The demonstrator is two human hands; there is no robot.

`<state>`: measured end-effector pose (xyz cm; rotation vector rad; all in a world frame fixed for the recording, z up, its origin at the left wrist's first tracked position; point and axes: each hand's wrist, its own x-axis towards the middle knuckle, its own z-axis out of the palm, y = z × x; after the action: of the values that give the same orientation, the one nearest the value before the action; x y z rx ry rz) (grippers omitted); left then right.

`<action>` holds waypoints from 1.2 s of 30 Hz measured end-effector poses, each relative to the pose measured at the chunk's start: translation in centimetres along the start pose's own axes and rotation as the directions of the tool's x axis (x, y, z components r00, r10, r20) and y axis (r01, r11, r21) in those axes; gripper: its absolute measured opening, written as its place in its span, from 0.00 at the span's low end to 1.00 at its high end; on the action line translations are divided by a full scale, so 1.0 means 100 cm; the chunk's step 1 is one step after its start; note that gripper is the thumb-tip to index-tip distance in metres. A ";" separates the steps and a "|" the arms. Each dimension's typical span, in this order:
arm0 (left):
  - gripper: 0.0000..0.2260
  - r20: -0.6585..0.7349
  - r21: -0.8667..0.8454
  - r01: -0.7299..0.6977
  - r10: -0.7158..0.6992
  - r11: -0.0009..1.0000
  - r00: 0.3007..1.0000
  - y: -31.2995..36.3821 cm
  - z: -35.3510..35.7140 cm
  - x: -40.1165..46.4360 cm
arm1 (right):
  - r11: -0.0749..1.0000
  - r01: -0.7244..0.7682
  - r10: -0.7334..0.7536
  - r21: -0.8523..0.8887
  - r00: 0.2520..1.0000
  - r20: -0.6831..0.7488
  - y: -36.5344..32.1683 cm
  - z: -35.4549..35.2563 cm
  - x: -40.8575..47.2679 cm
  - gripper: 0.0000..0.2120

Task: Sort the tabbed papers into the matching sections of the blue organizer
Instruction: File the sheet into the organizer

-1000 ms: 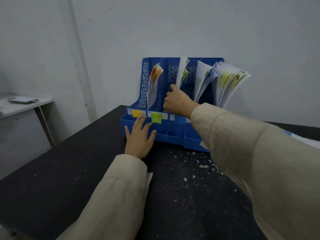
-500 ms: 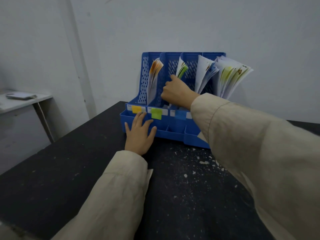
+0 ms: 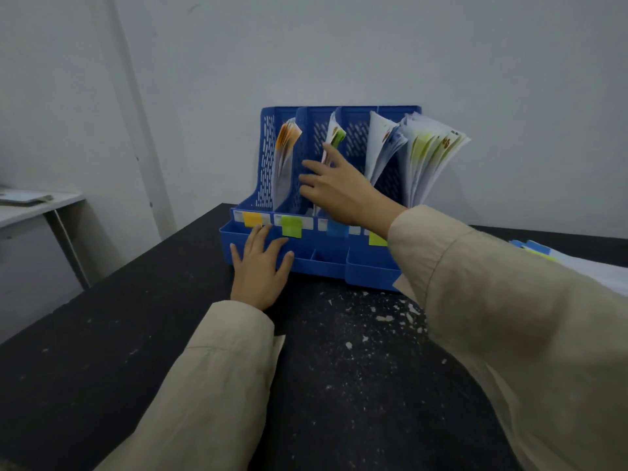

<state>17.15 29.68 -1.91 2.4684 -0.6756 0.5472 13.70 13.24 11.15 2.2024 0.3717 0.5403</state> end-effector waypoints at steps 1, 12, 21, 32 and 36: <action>0.17 -0.017 -0.008 -0.010 0.010 1.000 1.000 0.003 0.000 -0.001 | 0.999 -0.032 0.033 0.039 0.999 -0.022 0.003 -0.003 -0.010 0.19; 0.23 0.065 -0.201 -0.511 0.532 0.835 0.844 0.137 0.023 -0.041 | 0.820 -0.390 0.444 0.419 0.895 -0.035 -0.005 0.016 -0.192 0.14; 0.17 0.372 -0.440 -0.543 0.696 0.715 0.615 0.220 0.072 -0.078 | 0.370 -0.821 0.655 0.435 0.563 0.505 0.005 0.039 -0.318 0.14; 0.27 0.455 -0.428 -0.505 0.661 0.750 0.597 0.226 0.082 -0.087 | -0.072 -0.997 0.695 0.037 -0.024 0.718 0.044 0.079 -0.403 0.14; 0.31 0.498 -0.421 -0.508 0.660 0.751 0.563 0.225 0.081 -0.086 | -0.228 -0.968 0.691 0.100 -0.088 0.718 0.051 0.077 -0.408 0.19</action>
<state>-0.29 11.37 -4.19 2.1196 -1.7781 -0.1812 -17.27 -12.67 0.37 2.8336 -1.9348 0.6570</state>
